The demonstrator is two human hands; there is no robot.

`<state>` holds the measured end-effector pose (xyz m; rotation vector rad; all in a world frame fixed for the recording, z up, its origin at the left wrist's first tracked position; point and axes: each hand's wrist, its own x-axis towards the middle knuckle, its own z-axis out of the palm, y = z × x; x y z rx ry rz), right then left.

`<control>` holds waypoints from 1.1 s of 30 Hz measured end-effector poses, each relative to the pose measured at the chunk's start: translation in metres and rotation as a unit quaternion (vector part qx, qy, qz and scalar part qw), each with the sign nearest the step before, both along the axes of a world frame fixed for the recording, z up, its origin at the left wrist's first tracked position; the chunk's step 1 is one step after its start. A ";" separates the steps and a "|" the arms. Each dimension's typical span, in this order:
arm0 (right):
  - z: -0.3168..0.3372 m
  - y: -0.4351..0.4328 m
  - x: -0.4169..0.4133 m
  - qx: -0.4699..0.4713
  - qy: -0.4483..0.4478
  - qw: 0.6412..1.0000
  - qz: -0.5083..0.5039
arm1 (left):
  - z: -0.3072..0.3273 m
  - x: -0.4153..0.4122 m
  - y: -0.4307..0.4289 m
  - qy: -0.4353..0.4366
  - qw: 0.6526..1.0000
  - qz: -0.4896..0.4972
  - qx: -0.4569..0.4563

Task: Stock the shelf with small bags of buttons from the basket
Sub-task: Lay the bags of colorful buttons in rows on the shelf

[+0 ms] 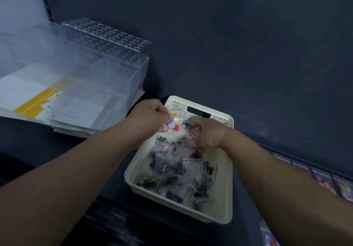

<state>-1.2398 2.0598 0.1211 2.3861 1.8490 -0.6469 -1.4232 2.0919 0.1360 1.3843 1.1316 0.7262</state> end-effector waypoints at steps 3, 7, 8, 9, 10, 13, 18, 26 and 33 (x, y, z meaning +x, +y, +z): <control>-0.003 -0.002 -0.003 -0.029 -0.074 0.997 0.001 | 0.001 0.005 -0.003 0.005 1.000 -0.005 -0.001; -0.002 -0.005 -0.005 -0.032 -0.016 0.999 -0.028 | 0.001 0.006 -0.004 0.015 1.000 0.004 0.007; -0.001 -0.006 -0.006 -0.034 0.013 0.999 -0.035 | 0.000 0.006 -0.004 0.013 1.000 0.005 0.006; -0.001 -0.008 -0.008 -0.037 0.040 0.998 -0.040 | 0.001 0.006 -0.005 0.012 1.000 0.006 0.006; -0.002 -0.011 -0.009 -0.041 0.062 0.996 -0.045 | 0.000 0.006 -0.004 0.013 1.000 0.006 0.008; -0.003 -0.013 -0.009 -0.037 0.134 0.988 -0.068 | 0.000 0.006 -0.005 0.014 1.000 0.008 0.014; 0.007 -0.014 0.000 -0.002 0.333 0.928 -0.168 | 0.001 0.005 -0.004 0.000 1.000 0.003 0.002; 0.028 -0.027 0.011 0.049 0.469 0.864 -0.176 | 0.005 0.003 -0.005 -0.003 1.000 0.003 -0.028; 0.042 -0.043 0.019 0.081 0.487 0.850 -0.185 | 0.013 0.005 -0.011 -0.001 0.999 -0.004 -0.039</control>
